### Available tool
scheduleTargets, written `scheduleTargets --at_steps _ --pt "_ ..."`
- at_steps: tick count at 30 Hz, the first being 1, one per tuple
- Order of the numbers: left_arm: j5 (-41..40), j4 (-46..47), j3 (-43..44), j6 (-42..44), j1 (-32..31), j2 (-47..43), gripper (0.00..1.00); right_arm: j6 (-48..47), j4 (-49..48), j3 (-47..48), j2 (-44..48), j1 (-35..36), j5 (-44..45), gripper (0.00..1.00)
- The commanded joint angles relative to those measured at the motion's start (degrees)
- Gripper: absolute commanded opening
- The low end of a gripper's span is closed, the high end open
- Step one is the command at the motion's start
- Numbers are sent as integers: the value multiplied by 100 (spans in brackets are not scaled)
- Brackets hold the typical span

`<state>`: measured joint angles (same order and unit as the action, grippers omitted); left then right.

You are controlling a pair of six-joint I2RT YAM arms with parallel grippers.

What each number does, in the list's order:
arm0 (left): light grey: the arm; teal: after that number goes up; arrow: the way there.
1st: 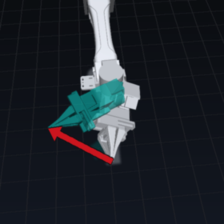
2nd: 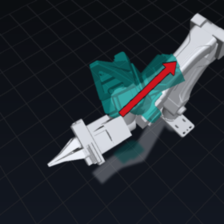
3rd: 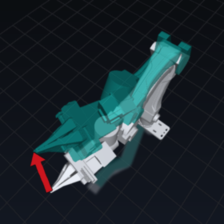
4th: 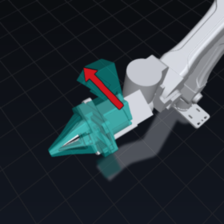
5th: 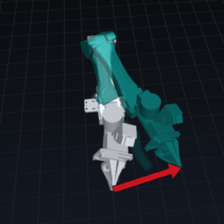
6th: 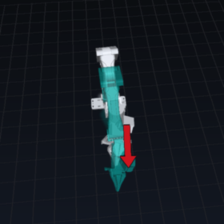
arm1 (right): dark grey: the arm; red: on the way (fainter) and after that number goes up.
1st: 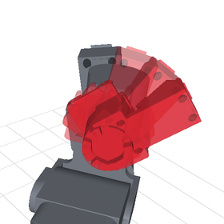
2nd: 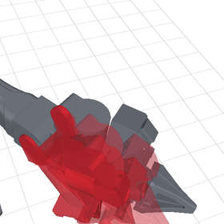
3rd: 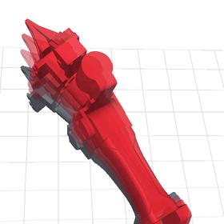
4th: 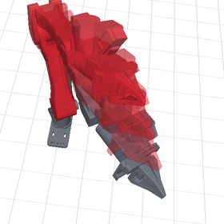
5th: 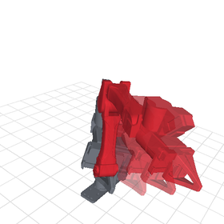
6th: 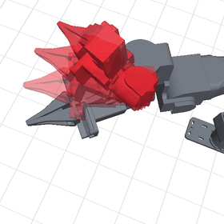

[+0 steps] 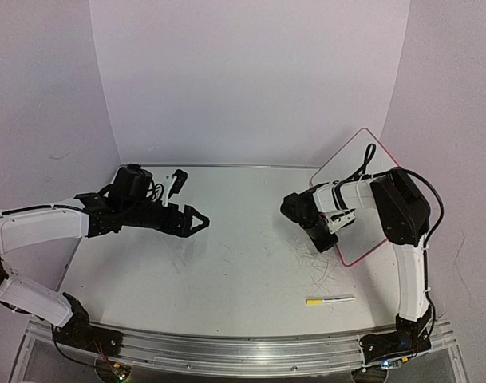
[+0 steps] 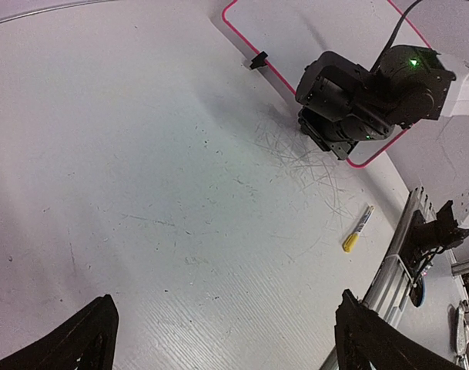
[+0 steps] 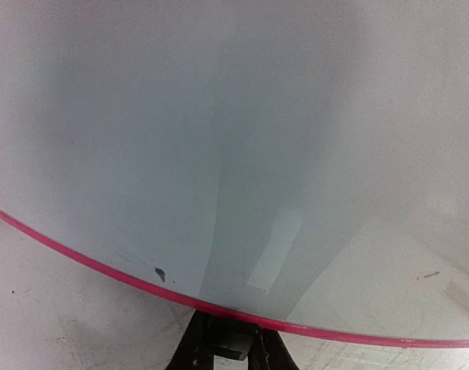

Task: Write a sentence on the whiteboard
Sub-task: Move the whiteboard stand to the center of the board.

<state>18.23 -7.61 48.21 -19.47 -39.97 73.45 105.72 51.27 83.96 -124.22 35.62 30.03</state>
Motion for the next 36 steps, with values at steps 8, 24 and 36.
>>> scheduleTargets --at_steps 8,24,36 --pt "-106 -2 223 -23 5 106 99 -881 -953 -935 596 -57 67 0" --pt "-277 98 768 -161 -1 803 99 -2162 -2809 -2554 1338 675 55 0" --pt "-836 519 795 -537 4 918 99 -3582 -4017 -2970 1406 1587 94 0"
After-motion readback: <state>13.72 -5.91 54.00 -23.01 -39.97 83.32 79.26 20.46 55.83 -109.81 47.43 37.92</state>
